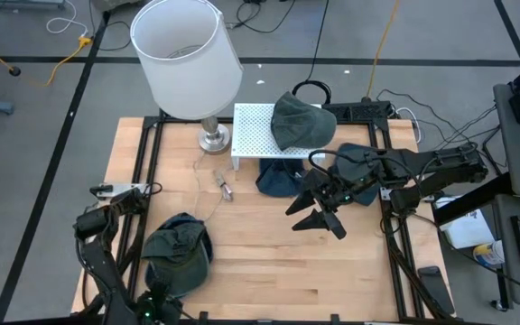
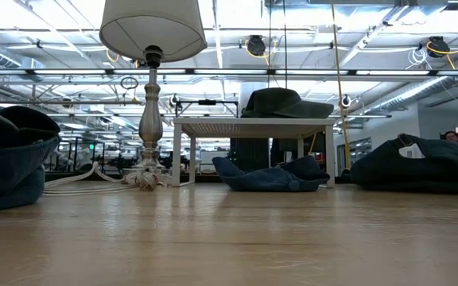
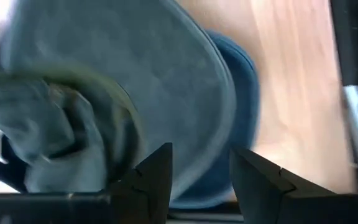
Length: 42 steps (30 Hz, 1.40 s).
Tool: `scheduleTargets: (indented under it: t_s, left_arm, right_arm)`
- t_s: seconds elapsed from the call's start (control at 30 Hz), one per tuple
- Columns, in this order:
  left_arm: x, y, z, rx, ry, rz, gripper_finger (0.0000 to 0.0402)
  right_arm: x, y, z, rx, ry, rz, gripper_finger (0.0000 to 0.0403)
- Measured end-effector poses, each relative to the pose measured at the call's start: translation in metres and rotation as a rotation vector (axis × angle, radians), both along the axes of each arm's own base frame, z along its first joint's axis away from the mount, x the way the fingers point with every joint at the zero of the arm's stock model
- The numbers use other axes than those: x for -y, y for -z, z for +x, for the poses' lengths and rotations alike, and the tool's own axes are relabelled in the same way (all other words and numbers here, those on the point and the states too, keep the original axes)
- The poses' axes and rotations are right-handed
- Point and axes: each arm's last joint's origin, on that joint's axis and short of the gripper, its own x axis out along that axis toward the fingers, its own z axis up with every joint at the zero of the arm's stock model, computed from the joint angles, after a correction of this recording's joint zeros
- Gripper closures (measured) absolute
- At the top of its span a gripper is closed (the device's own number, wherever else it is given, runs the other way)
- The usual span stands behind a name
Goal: Pick & Place hat
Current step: Stack the gray cap on the gray caps on the shelf
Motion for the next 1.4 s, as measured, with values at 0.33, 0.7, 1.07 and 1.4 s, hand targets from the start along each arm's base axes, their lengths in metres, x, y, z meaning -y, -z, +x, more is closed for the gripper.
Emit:
scheduleTargets:
  t_s: [0.33, 0.7, 1.07, 1.4]
  left_arm:
    - [-0.001, 0.020, 0.000, -0.070, 0.197, -0.026, 0.0247]
    - [-0.009, 0.000, 0.004, -0.110, 0.137, -0.029, 0.0240]
    - [0.002, -0.010, -0.016, -0.164, 0.308, -0.136, 0.0240]
    - [0.003, -0.008, -0.020, -0.063, 0.344, -0.072, 0.0240]
  right_arm:
    - [0.000, 0.001, 0.000, -0.020, 0.004, 0.007, 0.0188]
    - [0.000, 0.006, -0.002, -0.074, 0.002, -0.007, 0.0188]
    - [0.001, 0.009, -0.004, -0.093, -0.004, -0.043, 0.0188]
    - [0.001, 0.009, -0.003, -0.093, 0.021, -0.049, 0.0188]
